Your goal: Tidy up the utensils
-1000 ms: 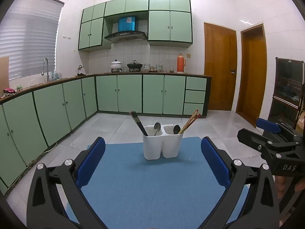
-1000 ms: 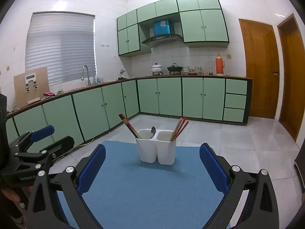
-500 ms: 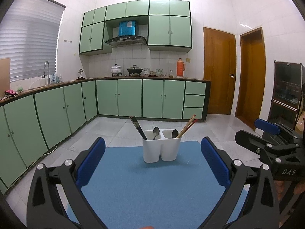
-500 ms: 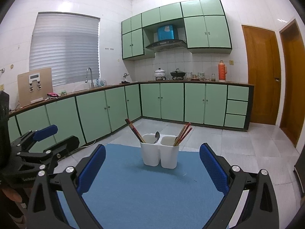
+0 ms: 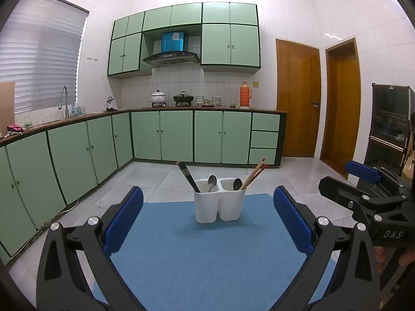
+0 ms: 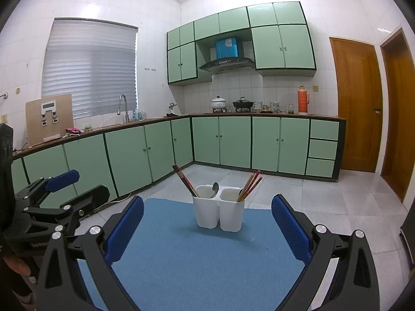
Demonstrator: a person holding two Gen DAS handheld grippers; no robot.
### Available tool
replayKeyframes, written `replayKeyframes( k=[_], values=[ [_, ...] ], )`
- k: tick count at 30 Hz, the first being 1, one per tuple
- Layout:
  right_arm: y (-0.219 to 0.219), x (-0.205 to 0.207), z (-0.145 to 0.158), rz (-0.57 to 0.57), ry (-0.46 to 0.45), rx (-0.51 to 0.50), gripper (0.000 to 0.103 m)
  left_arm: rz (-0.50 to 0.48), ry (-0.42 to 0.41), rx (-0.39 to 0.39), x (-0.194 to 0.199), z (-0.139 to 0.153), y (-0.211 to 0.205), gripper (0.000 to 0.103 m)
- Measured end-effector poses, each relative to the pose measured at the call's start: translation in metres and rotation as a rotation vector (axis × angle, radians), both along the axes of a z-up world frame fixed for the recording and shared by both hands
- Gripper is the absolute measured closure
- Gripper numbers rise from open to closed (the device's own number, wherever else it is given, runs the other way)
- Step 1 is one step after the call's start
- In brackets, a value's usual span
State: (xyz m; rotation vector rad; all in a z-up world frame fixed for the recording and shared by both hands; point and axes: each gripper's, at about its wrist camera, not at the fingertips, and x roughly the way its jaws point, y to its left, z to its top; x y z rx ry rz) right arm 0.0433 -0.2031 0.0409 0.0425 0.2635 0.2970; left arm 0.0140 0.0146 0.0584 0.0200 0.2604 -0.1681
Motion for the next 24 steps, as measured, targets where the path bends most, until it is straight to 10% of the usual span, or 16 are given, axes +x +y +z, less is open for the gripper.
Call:
replayKeyframes(
  k=[24],
  values=[
    [-0.0003, -0.0043, 0.0025, 0.003, -0.008, 0.002, 0.006, 0.005, -0.004, 0.001, -0.0022, 0.003, 0.0014, 0.006]
  ],
)
